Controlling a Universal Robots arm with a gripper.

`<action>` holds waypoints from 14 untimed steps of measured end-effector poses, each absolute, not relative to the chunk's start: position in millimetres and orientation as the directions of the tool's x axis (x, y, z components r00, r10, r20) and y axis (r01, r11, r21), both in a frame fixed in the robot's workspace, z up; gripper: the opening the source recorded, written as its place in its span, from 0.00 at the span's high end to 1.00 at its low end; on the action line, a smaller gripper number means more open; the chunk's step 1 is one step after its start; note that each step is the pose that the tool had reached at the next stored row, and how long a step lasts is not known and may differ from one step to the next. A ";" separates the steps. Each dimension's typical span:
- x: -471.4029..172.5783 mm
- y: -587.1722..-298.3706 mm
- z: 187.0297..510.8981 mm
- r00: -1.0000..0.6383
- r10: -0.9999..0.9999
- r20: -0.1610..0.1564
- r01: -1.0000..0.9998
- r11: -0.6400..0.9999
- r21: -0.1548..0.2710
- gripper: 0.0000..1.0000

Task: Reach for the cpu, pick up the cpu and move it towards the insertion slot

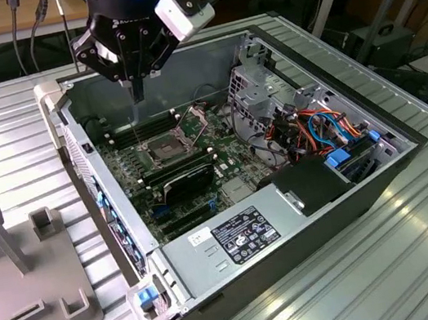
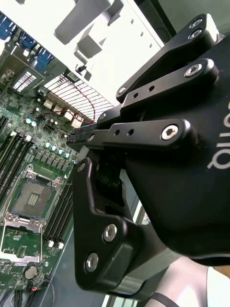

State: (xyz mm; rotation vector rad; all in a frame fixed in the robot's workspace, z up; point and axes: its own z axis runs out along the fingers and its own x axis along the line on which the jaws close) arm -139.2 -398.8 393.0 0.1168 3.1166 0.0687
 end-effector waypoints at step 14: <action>-143.2 -398.9 392.9 -0.997 0.075 -0.019 0.074 0.996 0.045 0.89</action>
